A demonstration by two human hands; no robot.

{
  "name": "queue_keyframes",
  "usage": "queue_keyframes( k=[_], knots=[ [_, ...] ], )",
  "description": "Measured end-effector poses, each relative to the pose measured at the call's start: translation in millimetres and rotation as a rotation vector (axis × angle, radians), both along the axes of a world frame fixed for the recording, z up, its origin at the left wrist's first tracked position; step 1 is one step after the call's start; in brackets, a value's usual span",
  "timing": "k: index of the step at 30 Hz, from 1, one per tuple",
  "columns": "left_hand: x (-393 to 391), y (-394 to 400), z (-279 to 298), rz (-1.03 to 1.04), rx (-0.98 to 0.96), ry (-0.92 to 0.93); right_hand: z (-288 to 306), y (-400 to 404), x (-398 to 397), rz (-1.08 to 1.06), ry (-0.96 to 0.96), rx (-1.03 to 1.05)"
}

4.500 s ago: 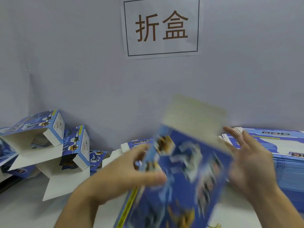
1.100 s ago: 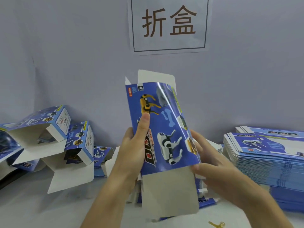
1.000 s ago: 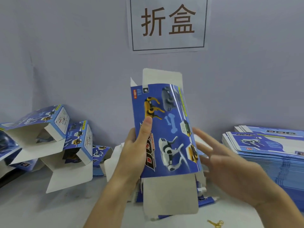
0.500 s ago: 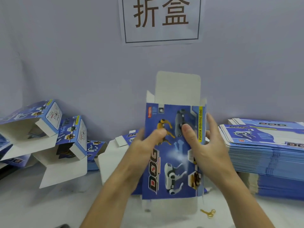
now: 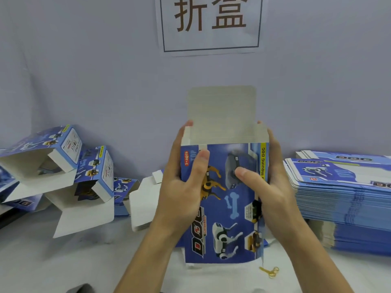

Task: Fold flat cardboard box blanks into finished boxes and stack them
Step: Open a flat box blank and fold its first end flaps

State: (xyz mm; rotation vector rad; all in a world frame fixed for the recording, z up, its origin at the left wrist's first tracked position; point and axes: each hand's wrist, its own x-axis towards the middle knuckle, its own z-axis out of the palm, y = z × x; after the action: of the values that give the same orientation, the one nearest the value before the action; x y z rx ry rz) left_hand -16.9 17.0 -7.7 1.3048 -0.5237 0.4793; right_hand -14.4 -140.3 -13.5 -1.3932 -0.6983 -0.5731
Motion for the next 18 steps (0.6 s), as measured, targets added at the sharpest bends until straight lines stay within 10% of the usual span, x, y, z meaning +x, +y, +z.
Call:
queue_keyframes(
  k=[18],
  knots=[
    [-7.3,-1.0,13.8,0.087,0.042,0.002,11.9,4.7,-5.1,0.202,0.267,0.216]
  ],
)
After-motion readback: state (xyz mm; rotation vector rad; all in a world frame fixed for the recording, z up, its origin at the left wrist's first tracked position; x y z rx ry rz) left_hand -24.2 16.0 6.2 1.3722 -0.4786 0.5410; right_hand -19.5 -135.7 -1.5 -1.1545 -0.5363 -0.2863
